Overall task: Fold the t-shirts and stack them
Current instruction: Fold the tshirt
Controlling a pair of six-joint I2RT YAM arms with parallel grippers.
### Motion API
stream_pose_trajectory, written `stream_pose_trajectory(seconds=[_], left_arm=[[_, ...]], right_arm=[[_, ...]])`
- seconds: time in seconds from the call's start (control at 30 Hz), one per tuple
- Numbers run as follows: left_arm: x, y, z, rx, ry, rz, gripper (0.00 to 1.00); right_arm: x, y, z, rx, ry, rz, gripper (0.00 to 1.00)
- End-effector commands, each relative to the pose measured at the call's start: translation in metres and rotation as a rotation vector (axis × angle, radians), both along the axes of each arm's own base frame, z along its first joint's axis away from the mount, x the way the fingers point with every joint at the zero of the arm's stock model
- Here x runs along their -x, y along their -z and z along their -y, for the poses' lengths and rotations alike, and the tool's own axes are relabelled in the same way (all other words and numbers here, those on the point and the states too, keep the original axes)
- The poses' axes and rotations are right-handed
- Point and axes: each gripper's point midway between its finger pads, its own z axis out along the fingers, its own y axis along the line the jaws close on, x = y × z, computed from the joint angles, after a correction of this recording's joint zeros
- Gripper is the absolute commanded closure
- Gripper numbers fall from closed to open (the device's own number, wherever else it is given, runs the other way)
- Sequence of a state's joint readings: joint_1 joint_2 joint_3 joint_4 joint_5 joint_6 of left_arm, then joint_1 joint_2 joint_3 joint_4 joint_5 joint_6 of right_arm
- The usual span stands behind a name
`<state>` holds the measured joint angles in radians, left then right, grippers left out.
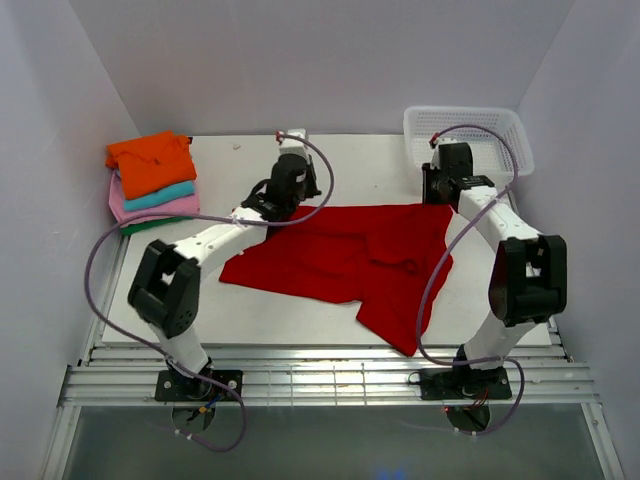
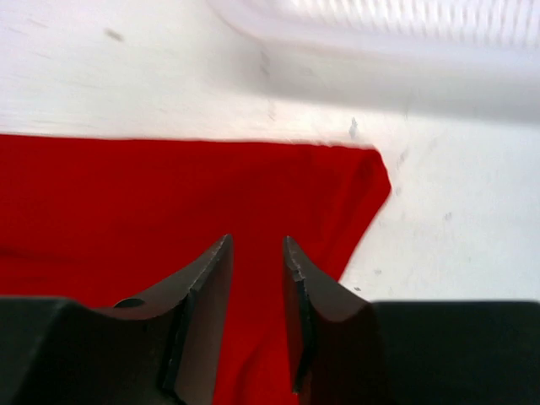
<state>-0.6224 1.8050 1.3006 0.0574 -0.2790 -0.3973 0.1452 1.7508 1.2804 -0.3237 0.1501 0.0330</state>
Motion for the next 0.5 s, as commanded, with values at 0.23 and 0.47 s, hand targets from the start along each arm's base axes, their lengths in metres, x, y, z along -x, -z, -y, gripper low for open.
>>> stream_pose_trajectory(seconds=[0.23,0.47], left_arm=[[0.006,-0.014,-0.169,-0.02,-0.309,-0.048,0.49],[0.026,0.031,-0.197,0.061,-0.312,-0.151,0.02]], right_arm=[[-0.009,-0.096,-0.155,-0.378,-0.502,0.175,0.52],[-0.004,-0.062,-0.269,-0.53,-0.77,0.038,0.52]])
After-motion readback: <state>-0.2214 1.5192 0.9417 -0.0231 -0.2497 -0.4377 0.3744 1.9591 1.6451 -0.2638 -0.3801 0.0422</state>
